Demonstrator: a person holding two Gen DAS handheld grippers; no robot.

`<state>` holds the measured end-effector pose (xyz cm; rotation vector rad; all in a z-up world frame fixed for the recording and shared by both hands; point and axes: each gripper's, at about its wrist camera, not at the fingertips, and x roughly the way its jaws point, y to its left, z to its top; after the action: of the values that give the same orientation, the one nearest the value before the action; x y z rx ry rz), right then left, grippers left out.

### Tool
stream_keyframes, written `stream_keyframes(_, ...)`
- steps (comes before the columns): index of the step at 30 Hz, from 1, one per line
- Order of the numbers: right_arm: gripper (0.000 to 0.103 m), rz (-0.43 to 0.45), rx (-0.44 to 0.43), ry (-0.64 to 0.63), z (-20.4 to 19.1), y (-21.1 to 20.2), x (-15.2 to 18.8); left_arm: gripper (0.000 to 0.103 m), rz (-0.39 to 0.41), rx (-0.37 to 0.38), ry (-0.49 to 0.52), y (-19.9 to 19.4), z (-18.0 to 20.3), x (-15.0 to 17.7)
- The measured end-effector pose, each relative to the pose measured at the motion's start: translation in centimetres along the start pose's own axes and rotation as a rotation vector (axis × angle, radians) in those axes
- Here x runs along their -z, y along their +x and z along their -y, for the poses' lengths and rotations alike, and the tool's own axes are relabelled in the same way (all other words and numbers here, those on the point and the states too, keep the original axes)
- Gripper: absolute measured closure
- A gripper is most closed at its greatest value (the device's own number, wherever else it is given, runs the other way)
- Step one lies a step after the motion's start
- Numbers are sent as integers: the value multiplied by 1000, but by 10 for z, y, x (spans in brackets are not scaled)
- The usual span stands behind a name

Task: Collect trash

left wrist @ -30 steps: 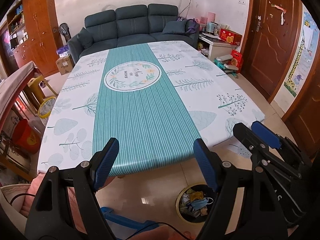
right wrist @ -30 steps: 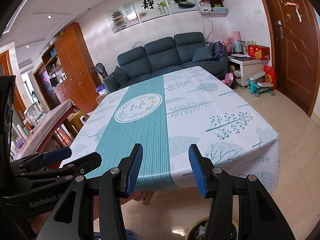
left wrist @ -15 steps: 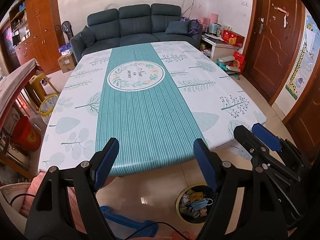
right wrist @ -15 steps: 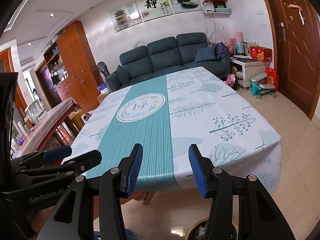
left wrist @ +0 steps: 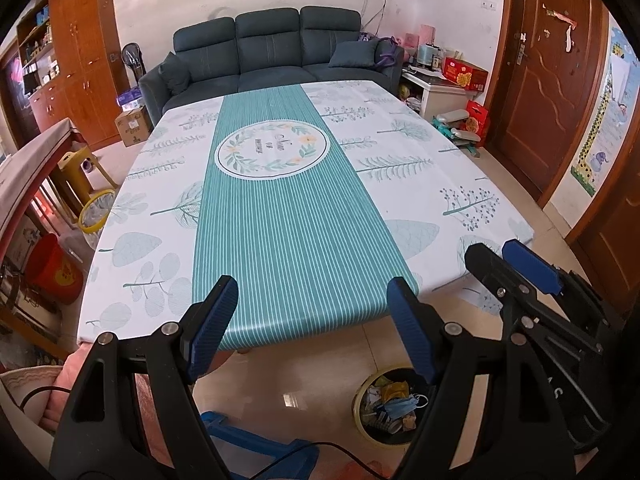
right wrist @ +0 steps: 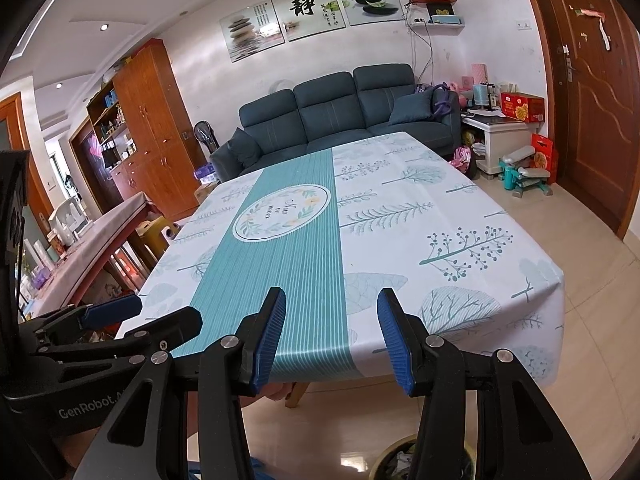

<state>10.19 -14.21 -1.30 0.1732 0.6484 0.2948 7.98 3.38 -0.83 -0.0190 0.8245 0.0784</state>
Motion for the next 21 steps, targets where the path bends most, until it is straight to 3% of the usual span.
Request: stream_keyframes(21, 54, 1, -7, -3, 0, 0, 0, 29, 24, -11, -8, -3, -1, 2)
